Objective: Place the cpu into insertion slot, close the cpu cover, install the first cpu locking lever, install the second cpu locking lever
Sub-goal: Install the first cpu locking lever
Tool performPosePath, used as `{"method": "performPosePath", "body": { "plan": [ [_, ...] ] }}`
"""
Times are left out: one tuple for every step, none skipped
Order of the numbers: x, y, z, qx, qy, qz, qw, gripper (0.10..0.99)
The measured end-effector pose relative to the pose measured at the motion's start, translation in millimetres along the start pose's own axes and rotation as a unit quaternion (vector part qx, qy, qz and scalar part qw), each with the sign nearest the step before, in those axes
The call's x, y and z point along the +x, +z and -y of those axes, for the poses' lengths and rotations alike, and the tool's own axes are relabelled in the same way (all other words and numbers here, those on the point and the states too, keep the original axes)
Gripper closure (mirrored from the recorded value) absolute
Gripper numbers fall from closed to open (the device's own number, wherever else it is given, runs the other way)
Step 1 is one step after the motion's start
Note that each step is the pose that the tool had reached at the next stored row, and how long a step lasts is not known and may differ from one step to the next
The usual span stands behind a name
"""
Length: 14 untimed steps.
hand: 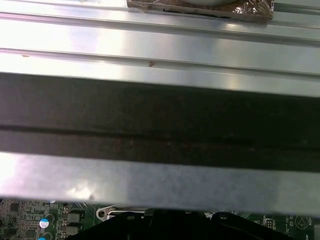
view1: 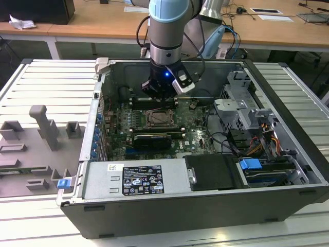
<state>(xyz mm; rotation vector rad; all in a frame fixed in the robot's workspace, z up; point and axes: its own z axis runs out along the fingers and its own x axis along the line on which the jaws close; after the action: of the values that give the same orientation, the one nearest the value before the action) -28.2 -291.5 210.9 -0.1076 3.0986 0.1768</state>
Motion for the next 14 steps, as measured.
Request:
{"method": "performPosePath", "body": {
  "plan": [
    [-0.3,0.4,0.0,0.0,0.0,0.0,1.0,0.98],
    [-0.7,1.0,0.2,0.0,0.0,0.0,1.0,0.98],
    [-1.2,1.6,0.3,0.0,0.0,0.0,1.0,0.98],
    [-1.8,2.2,0.4,0.0,0.0,0.0,1.0,0.98],
    [-2.0,2.5,0.4,0.0,0.0,0.0,1.0,0.98],
    [-2.2,2.9,0.5,0.0,0.0,0.0,1.0,0.98],
    [-2.5,3.4,0.6,0.0,0.0,0.0,1.0,0.98],
    [-2.8,4.1,0.7,0.0,0.0,0.0,1.0,0.98],
    [-3.1,4.5,0.7,0.0,0.0,0.0,1.0,0.98],
    [-3.4,4.8,0.8,0.0,0.0,0.0,1.0,0.98],
    [-3.6,5.0,0.8,0.0,0.0,0.0,1.0,0.98],
    [-4.0,5.4,0.9,-0.0001,0.0,0.0001,1.0,0.98],
    [-4.2,5.9,1.0,0.0,0.0,0.0,1.0,0.98],
    [-4.2,6.0,1.0,0.0001,0.0,0.0,1.0,0.98]
  ]
}}
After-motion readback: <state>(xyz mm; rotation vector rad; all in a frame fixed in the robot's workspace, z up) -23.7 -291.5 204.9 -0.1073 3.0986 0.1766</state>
